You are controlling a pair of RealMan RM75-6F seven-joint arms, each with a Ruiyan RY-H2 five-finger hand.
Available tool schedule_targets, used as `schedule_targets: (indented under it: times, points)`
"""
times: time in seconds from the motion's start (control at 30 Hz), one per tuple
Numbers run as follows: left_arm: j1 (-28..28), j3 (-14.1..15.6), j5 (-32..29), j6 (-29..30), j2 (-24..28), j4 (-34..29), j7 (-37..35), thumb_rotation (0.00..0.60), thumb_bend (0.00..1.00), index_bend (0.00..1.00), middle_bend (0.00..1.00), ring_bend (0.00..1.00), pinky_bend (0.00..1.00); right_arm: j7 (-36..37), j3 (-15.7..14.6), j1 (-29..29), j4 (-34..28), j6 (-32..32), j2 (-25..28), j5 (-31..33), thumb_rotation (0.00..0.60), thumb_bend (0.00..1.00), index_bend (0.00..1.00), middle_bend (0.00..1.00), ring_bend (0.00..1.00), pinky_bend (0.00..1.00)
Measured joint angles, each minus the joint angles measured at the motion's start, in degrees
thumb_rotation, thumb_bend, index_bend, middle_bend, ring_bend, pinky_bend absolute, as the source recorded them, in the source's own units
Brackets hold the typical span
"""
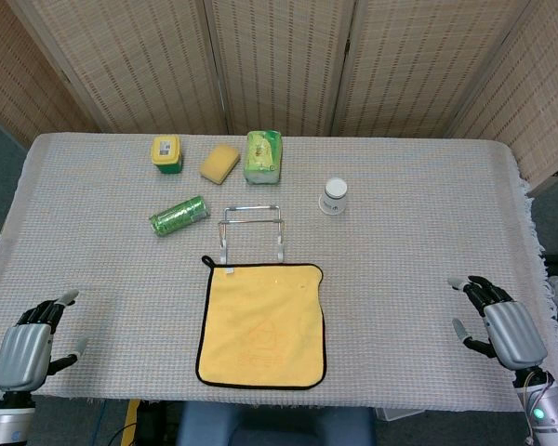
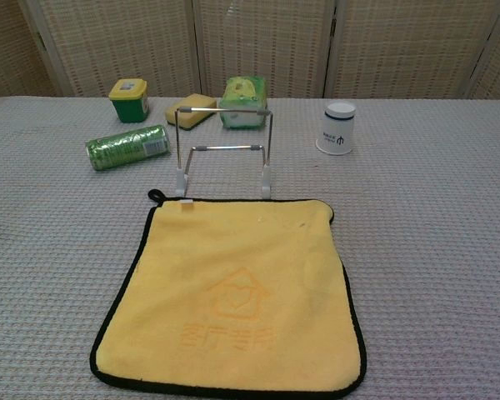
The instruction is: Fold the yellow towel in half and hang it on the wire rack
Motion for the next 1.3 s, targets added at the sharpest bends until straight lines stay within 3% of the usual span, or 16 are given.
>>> schedule_targets:
  times: [0.47, 0.6, 0.7, 0.77, 0.97, 1.3]
  points:
    - [-0.4, 0.4, 3.0, 0.5, -0.4, 3.3, -4.0, 0.6, 0.32, 0.26, 0.31, 0.27, 0.33, -0.6, 0.2, 0.1, -1.1, 0.8, 0.8, -0.6, 0.6, 0.42, 0.19, 0.28, 0.2, 0.25]
    - [-1.3, 1.7, 5.5, -1.0, 0.6, 4.3, -6.2, 0.6, 0.32, 0.28, 0.32, 0.31, 0.33, -0.8, 0.2, 0.5, -1.5, 0.6, 1.3, -1.1, 0.6, 0.42, 0.19, 0.28, 0.2, 0.25]
    - [-2.2, 2.5, 8.0, -1.9, 1.2, 5.2, -8.0, 0.6, 0.32, 0.31, 0.42, 0.43, 0.41, -1.0, 0.2, 0.9, -1.9, 0.4, 1.6, -1.5, 0.6, 0.42, 0.19, 0.29, 0.2, 0.25]
    - [-2.9, 3.1, 9.7, -2.3, 1.3, 6.0, -9.1, 0.6, 0.32, 0.34, 0.48, 0.5, 0.52, -1.1, 0.2, 1.1, -2.1, 0.2, 1.8, -1.7, 0.6, 0.42, 0.19, 0.29, 0.21, 0.25]
    - [-5.5, 5.2, 16.2, -4.0, 0.9, 8.8, -11.1, 0.6, 0.32, 0.38, 0.58, 0.59, 0.75, -1.5, 0.0, 1.9, -2.5, -1.0, 1.8, -2.1, 0.6, 0.42, 0.19, 0.29, 0.21, 0.25]
    - [-12.8, 8.7, 22.9, -13.2, 0.1, 10.4, -12.9, 0.6, 0.32, 0.38, 0.69, 0.71, 0.89, -1.7, -0.6, 2.6, -2.7, -2.0, 1.4, -2.5, 0.6, 0.42, 0.19, 0.29, 0.21, 0.26]
